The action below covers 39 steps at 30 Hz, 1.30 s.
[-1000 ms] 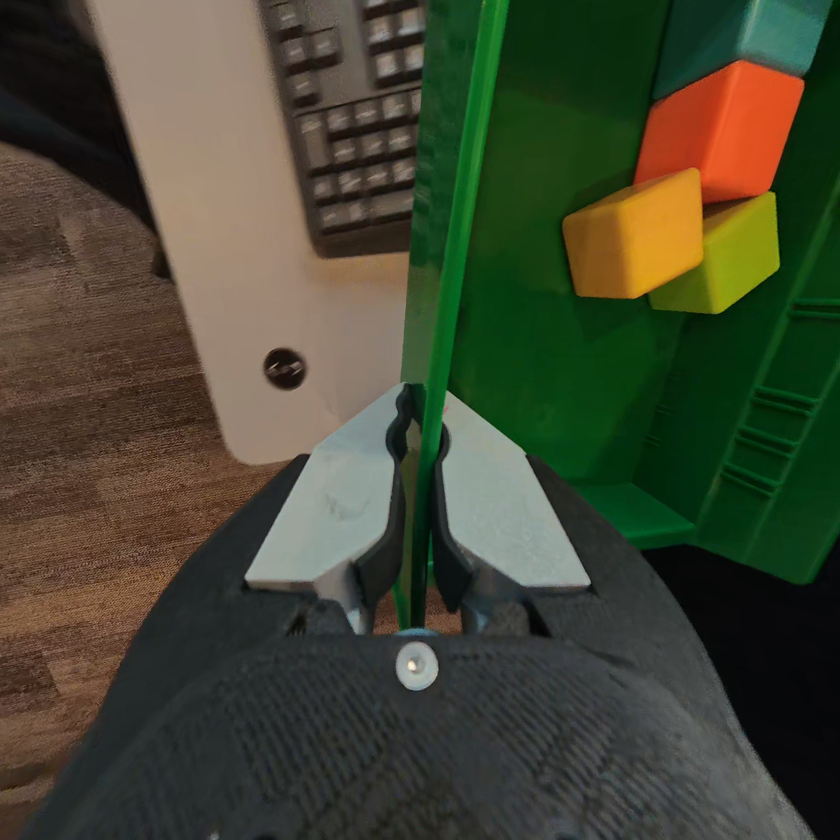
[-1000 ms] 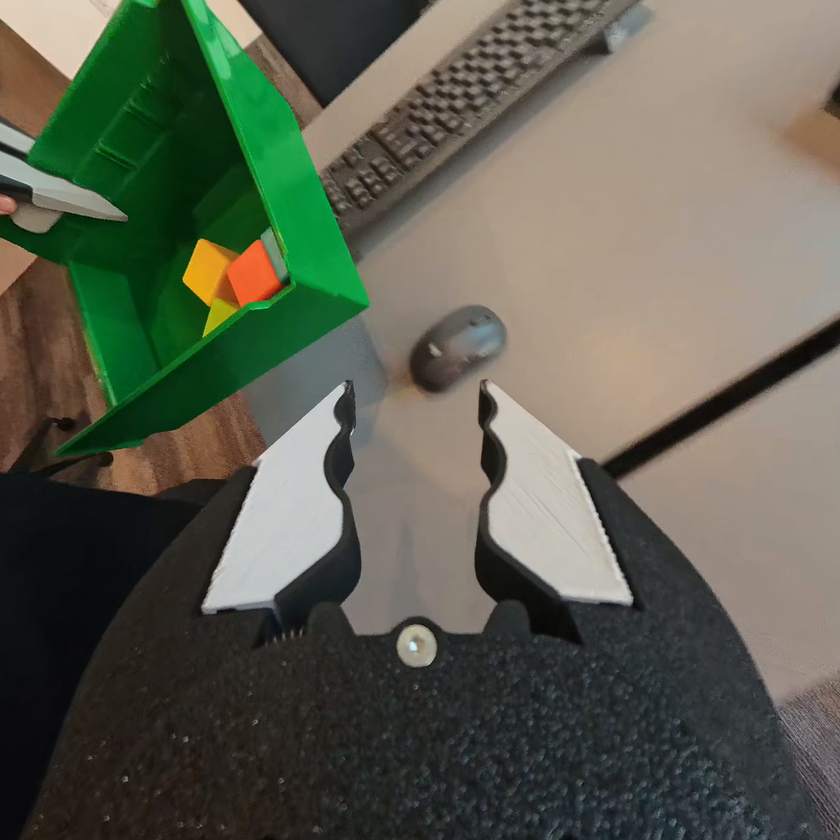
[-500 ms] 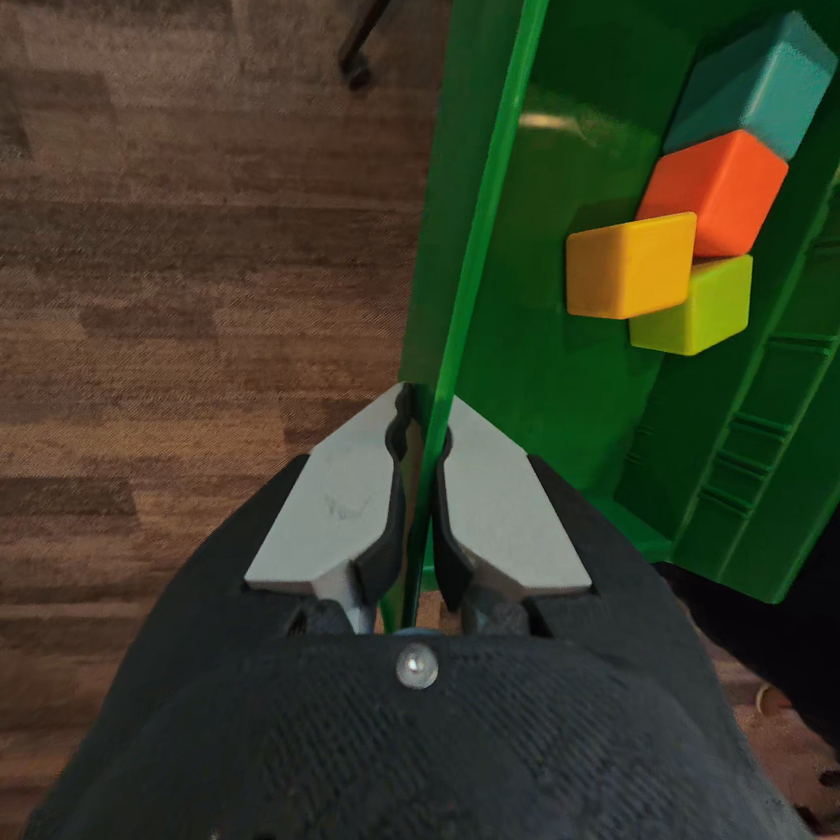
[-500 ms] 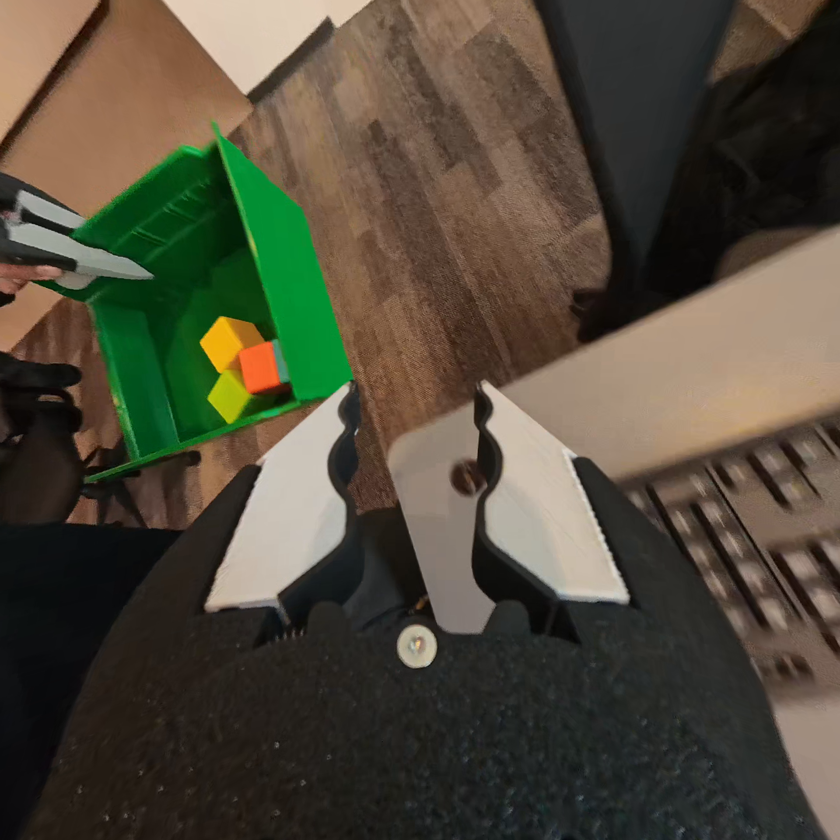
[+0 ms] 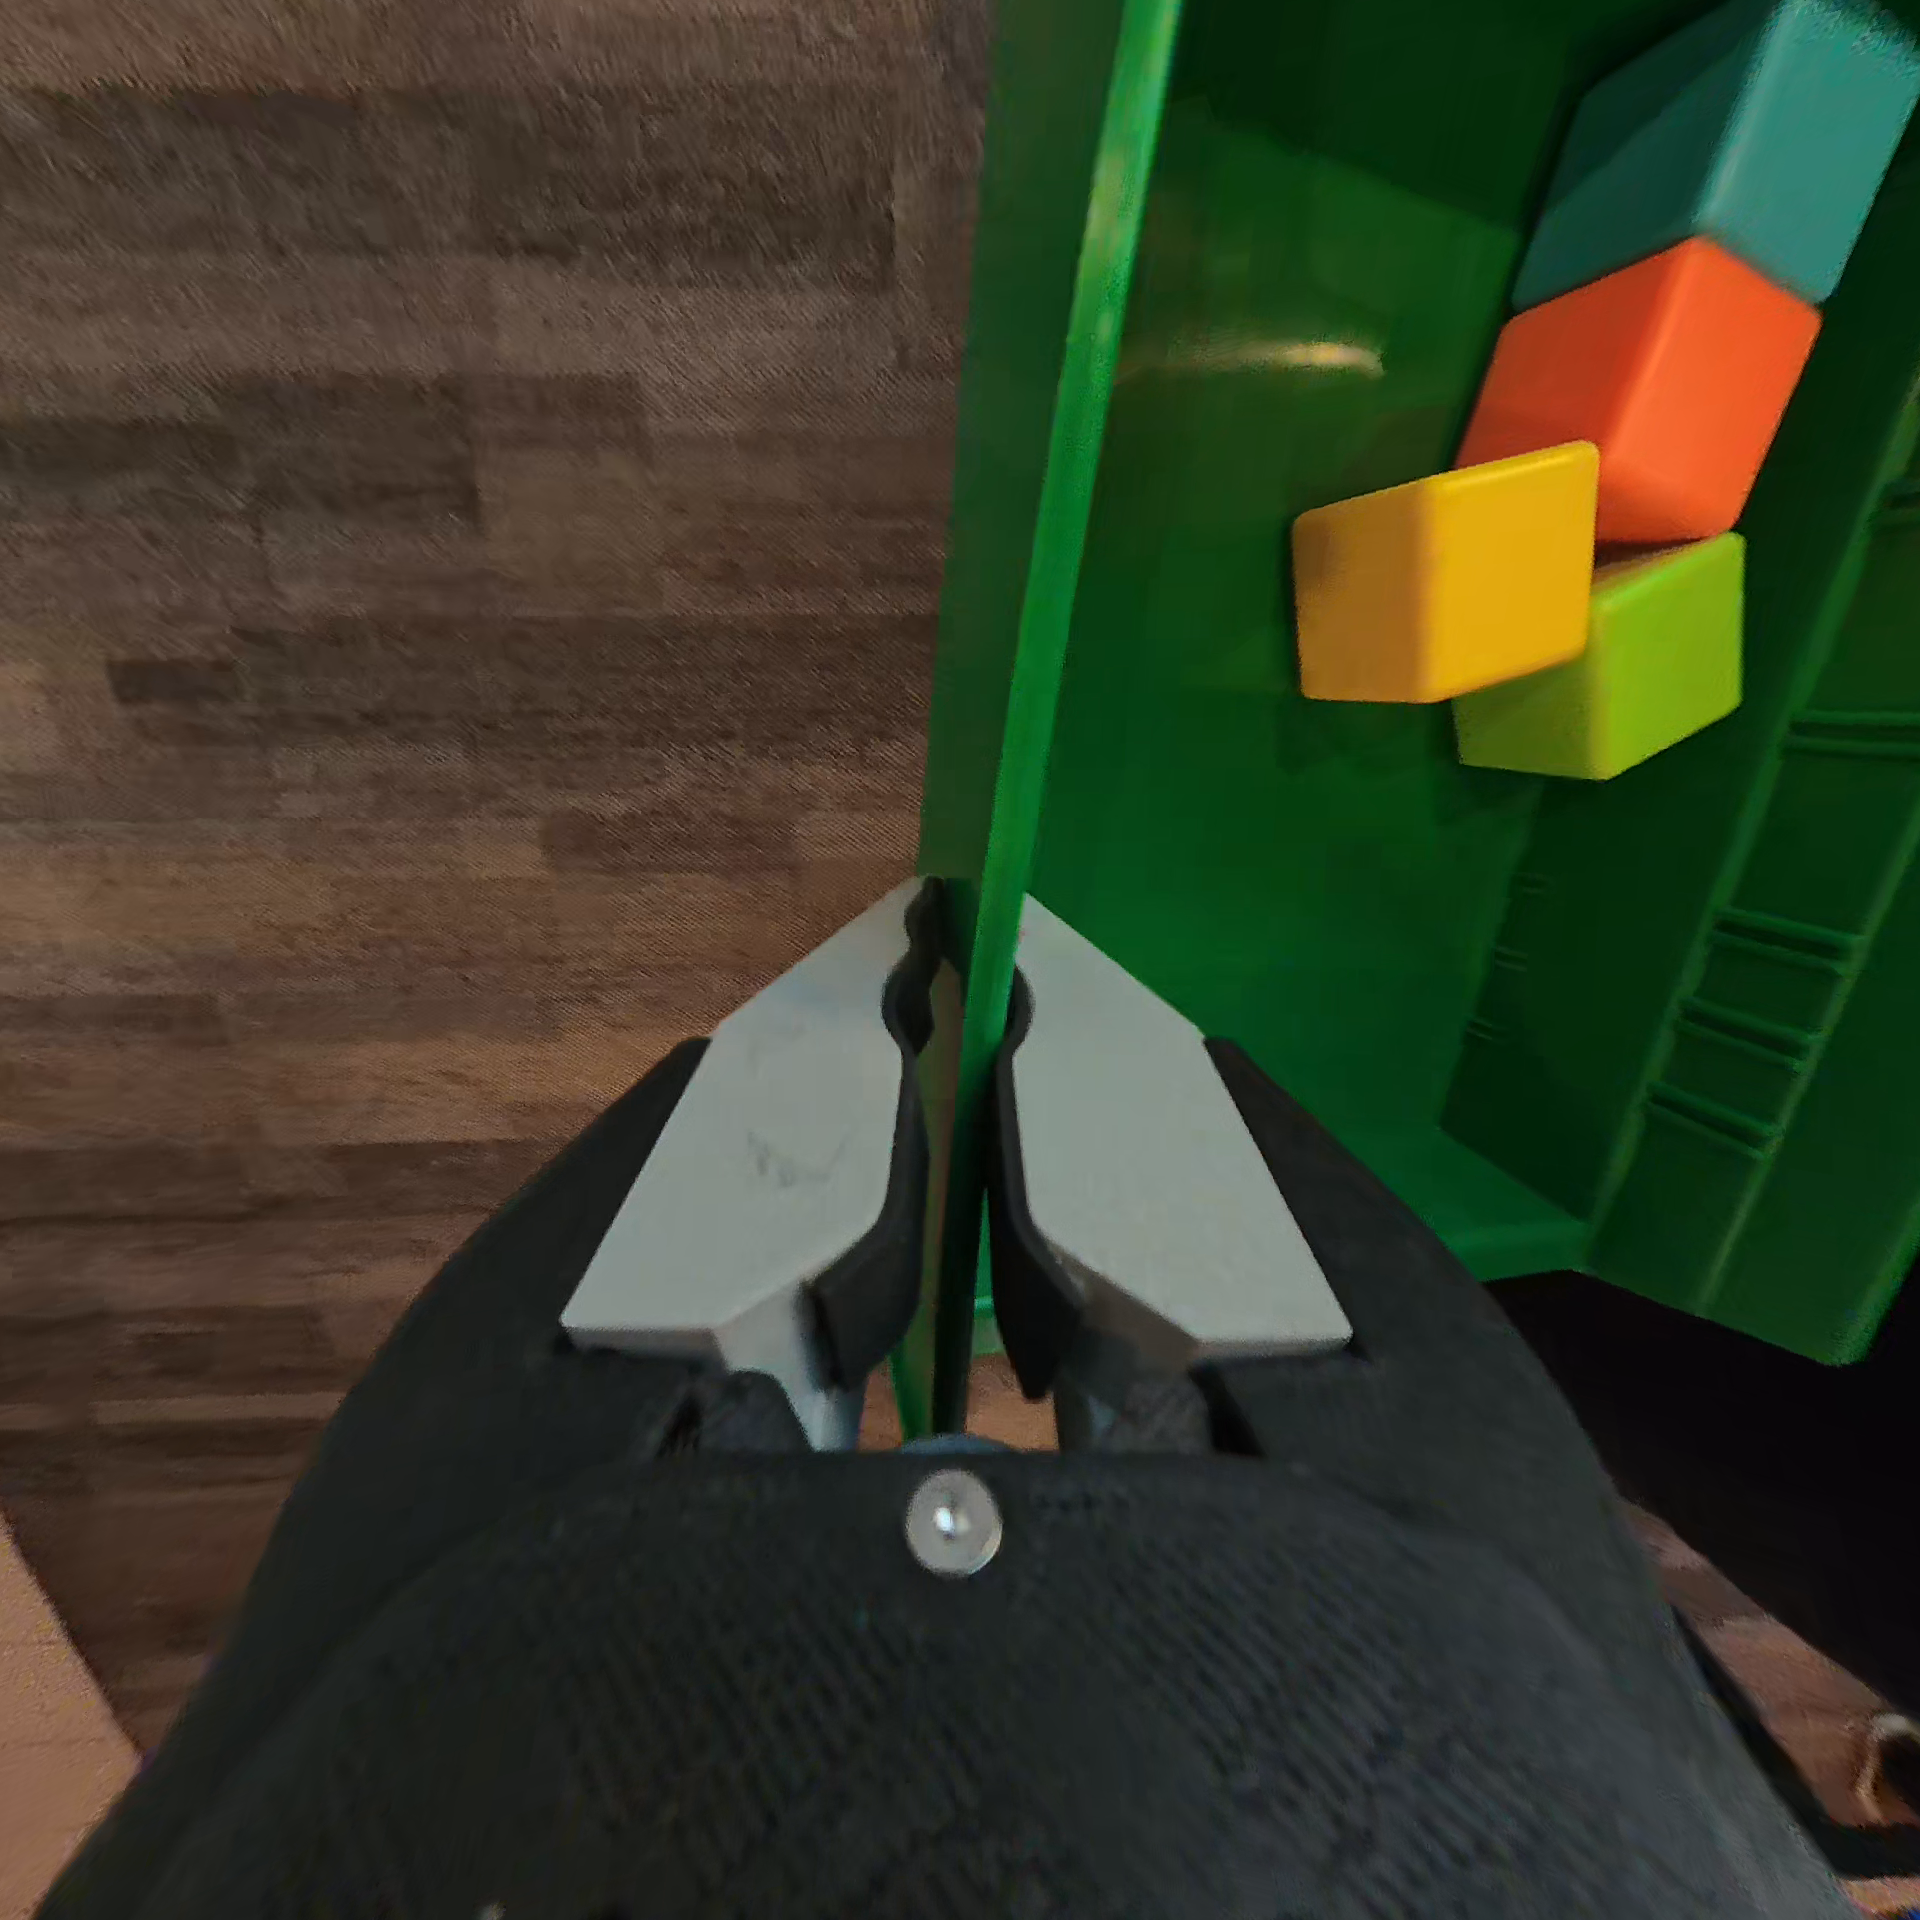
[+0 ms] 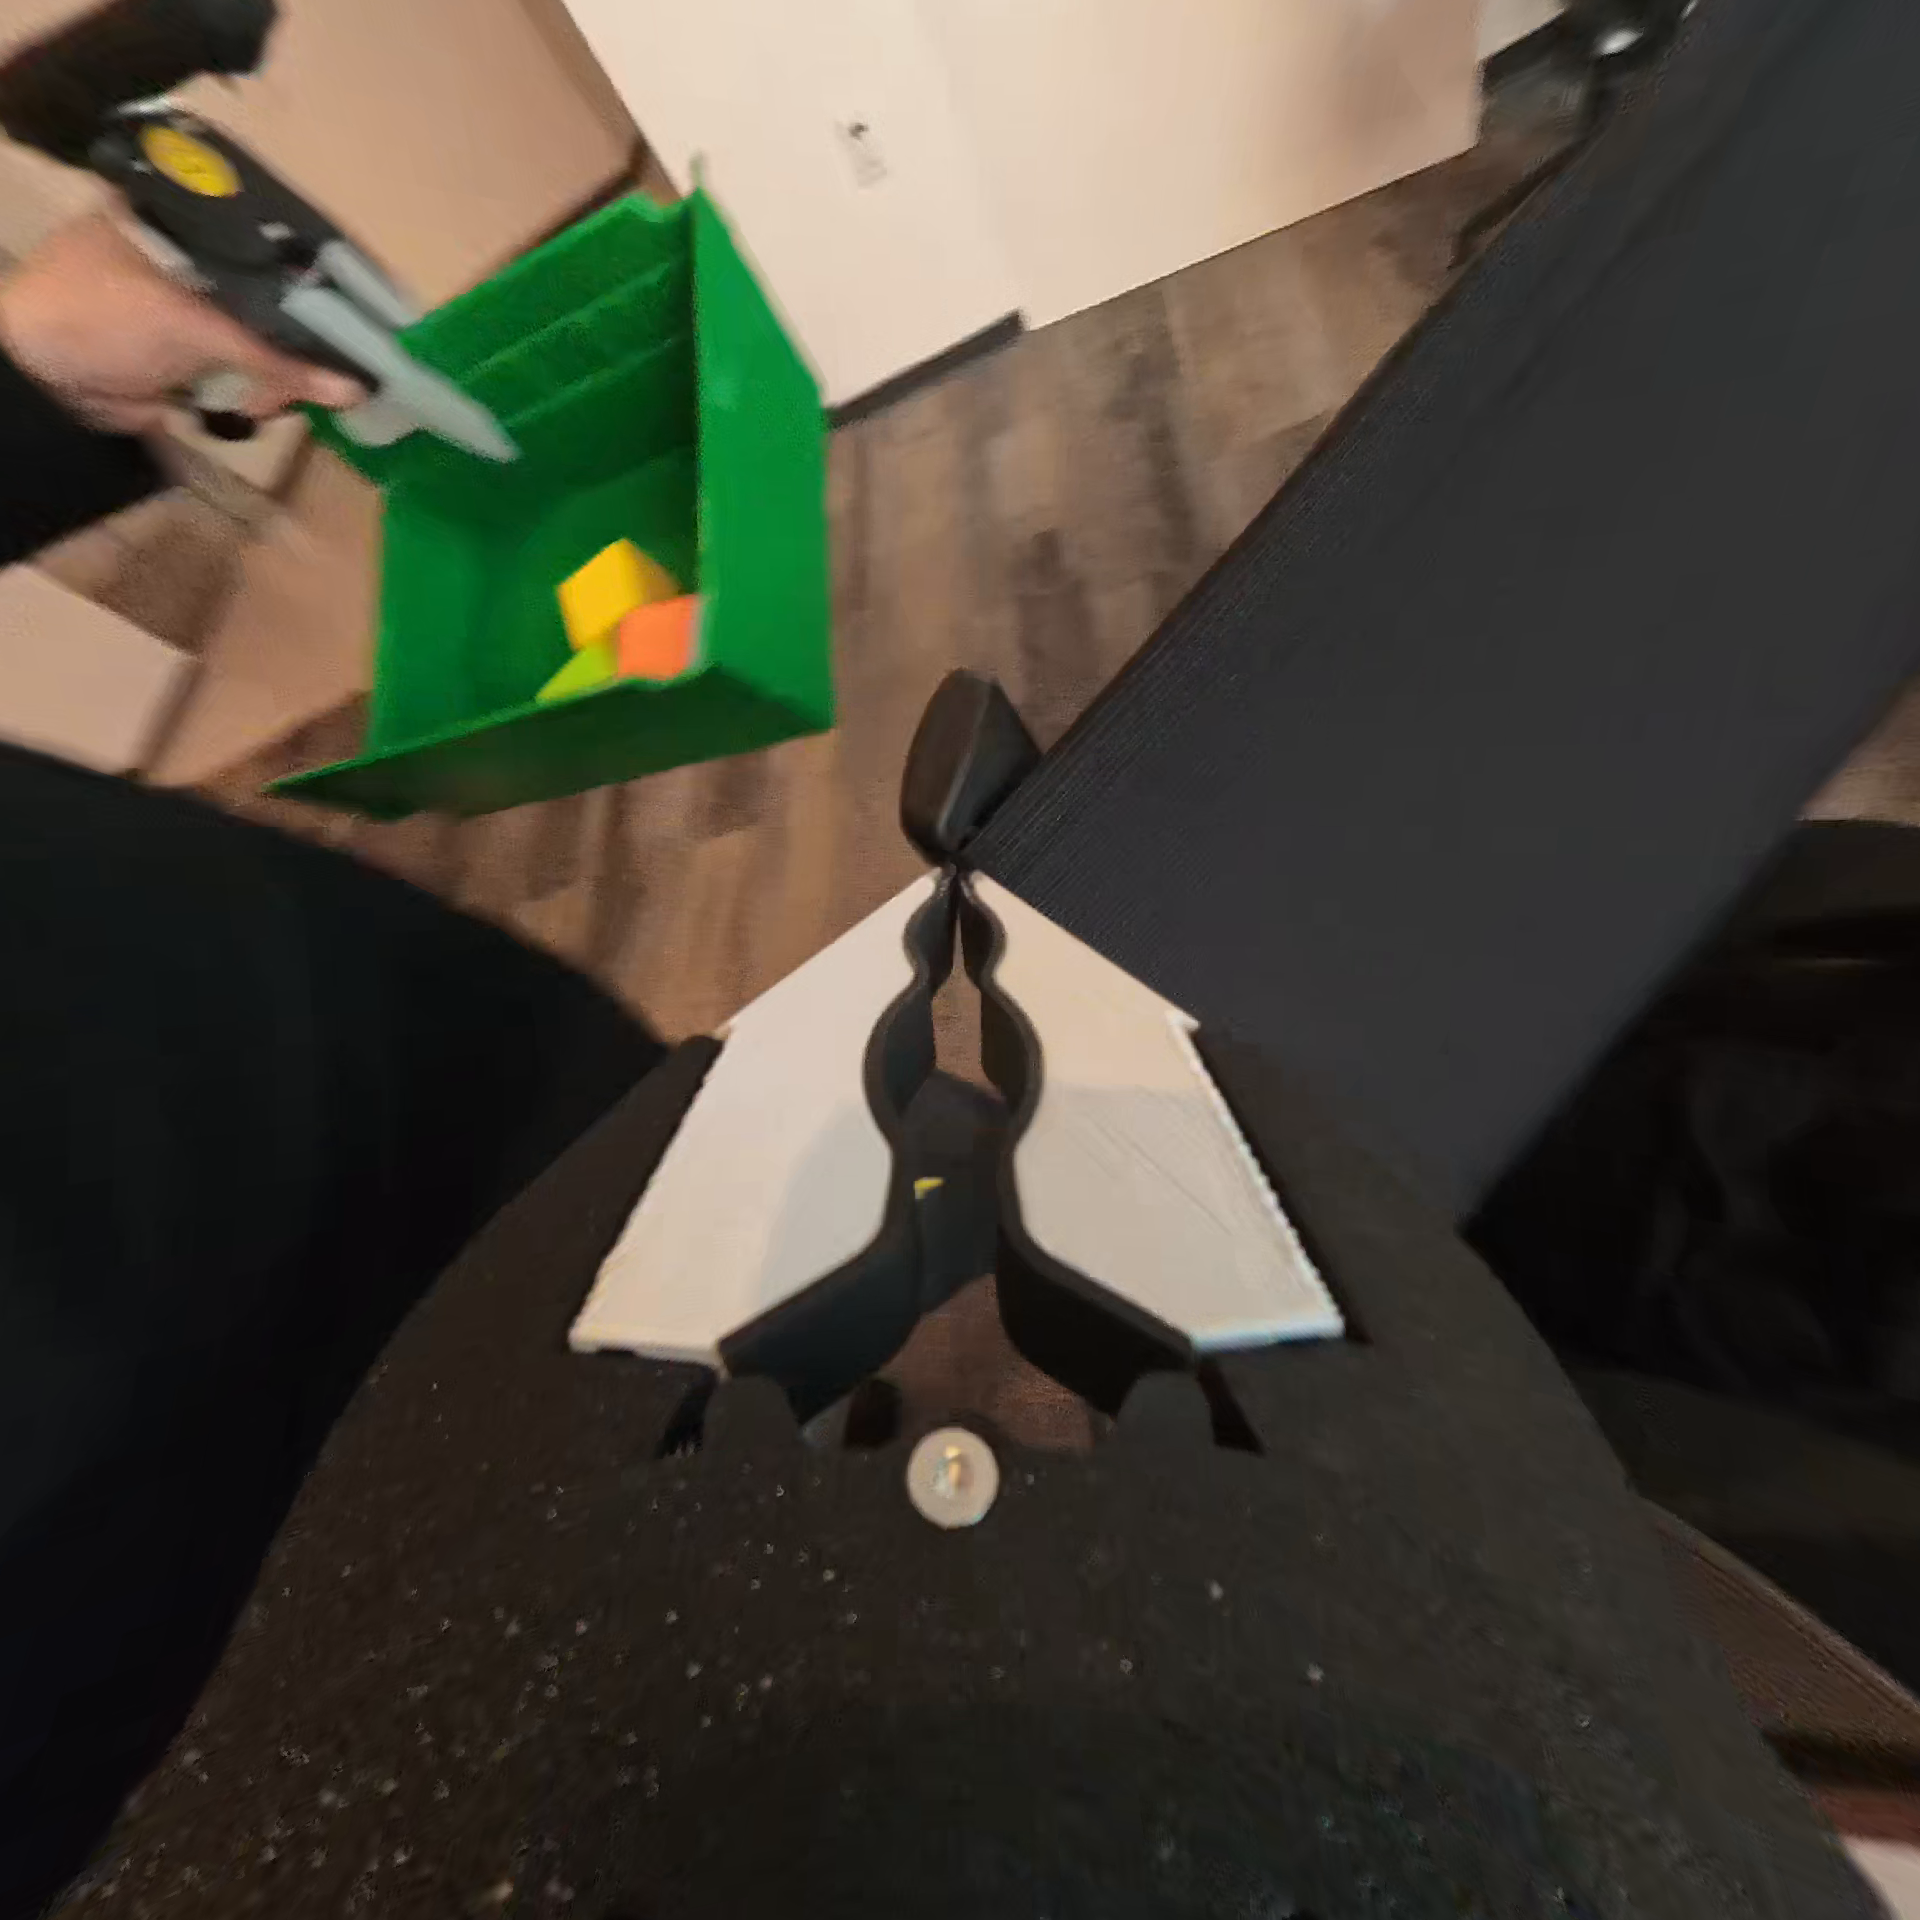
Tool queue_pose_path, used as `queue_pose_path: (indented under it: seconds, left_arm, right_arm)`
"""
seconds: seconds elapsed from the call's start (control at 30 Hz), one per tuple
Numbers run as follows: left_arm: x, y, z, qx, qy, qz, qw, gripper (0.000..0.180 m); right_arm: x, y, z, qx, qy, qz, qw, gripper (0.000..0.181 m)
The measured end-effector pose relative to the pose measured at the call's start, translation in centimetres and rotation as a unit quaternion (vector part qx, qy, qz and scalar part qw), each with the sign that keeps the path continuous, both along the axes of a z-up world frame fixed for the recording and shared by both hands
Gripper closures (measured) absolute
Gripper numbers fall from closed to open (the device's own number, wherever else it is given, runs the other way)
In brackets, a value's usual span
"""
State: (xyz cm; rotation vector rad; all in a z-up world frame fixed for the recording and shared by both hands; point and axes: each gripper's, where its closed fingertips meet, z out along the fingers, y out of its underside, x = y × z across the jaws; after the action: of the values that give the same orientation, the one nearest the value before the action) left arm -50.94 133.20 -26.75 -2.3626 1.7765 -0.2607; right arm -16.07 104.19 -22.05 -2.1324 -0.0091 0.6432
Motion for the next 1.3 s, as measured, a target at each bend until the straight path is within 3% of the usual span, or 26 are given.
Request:
queue_pose_path:
  seconds: [0.13, 0.27, 0.43, 0.53, 0.87, 1.17, 1.3]
  left_arm:
    - [8.9, 7.6, 3.9, 0.011, -0.035, -0.046, 0.998, 0.177]
    - [20.0, 13.8, 6.9, -0.010, -0.086, -0.098, 0.991, 0.176]
    - [34.0, 21.6, 10.1, 0.002, -0.112, -0.176, 0.978, 0.176]
    - [42.0, 26.2, 11.0, 0.014, -0.123, -0.215, 0.969, 0.175]
    - [66.5, 40.2, 6.4, -0.030, -0.133, -0.341, 0.930, 0.175]
    - [86.5, 43.8, 4.0, -0.042, -0.084, -0.455, 0.885, 0.175]
    - [95.3, 41.5, 2.8, -0.053, -0.080, -0.489, 0.867, 0.175]
  right_arm:
    - [2.1, -0.2, 2.3, 0.026, 0.018, 0.001, 0.999, 0.181]
    - [9.5, -0.1, 5.9, 0.076, -0.022, -0.150, 0.986, 0.171]
    - [16.5, -1.0, 7.6, 0.081, -0.076, -0.308, 0.945, 0.139]
    - [20.2, -0.2, 7.8, 0.066, -0.110, -0.377, 0.917, 0.133]
    - [35.6, 16.2, 9.4, 0.035, -0.205, -0.498, 0.842, 0.124]
    - [46.0, 32.1, 8.8, 0.030, -0.143, -0.507, 0.850, 0.124]
    - [52.6, 32.9, 6.3, -0.007, -0.187, -0.538, 0.822, 0.125]
